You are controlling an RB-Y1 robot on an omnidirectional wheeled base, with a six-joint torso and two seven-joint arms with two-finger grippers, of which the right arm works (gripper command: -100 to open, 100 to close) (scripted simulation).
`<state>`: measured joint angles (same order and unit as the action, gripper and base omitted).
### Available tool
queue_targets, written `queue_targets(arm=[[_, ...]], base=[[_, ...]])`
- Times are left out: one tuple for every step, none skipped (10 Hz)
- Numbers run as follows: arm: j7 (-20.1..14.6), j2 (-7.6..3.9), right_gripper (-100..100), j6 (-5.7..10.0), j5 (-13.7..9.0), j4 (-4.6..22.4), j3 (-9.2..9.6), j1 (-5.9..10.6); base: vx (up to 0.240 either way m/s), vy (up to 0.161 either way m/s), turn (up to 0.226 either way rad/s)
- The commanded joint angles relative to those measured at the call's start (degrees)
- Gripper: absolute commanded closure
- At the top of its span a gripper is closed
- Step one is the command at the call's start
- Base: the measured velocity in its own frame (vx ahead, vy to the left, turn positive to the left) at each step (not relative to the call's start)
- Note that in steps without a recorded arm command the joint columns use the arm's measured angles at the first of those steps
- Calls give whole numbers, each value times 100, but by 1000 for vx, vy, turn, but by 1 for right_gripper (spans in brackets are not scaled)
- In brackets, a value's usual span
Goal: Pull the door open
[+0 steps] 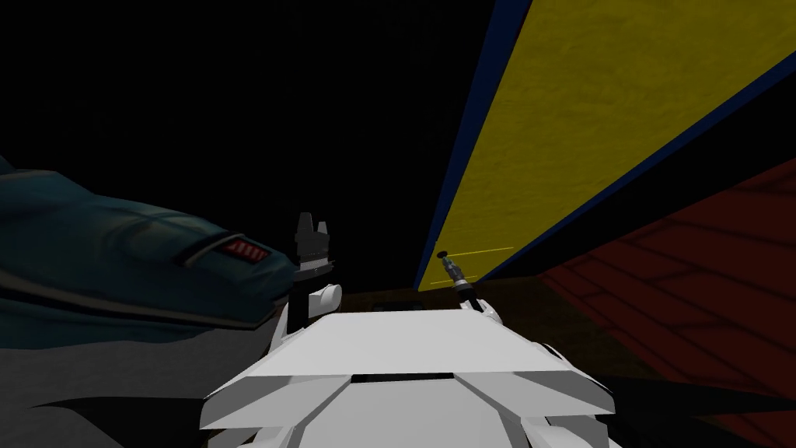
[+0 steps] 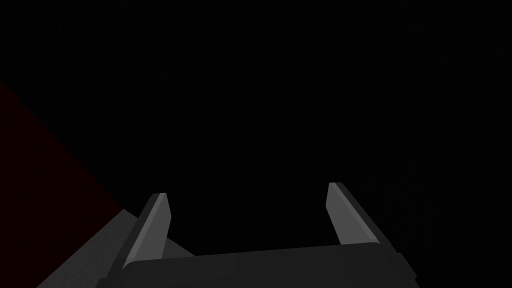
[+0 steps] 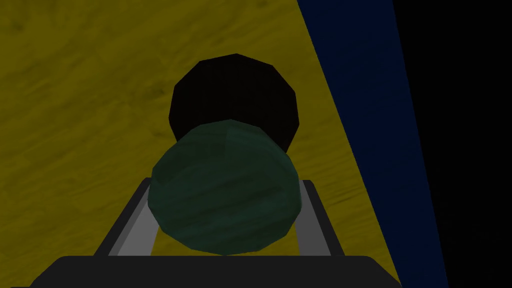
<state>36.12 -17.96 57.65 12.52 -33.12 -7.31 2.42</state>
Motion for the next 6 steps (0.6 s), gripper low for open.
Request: queue_targets(arm=[[-286, 66, 100, -38, -34, -39, 106, -42], [-316, 66, 100, -38, -34, -39, 106, -42], [-543, 66, 100, -47, -86, -34, 149, -27], [-677, 66, 100, -56, -139, -30, 194, -13], [-772, 66, 100, -56, -139, -30, 194, -13], [-772, 66, 100, -56, -139, -30, 194, -13]], base=[[-38, -13, 12], [-30, -17, 10], [-27, -16, 10], [-47, -14, 30], [-41, -11, 13], [-15, -9, -9]])
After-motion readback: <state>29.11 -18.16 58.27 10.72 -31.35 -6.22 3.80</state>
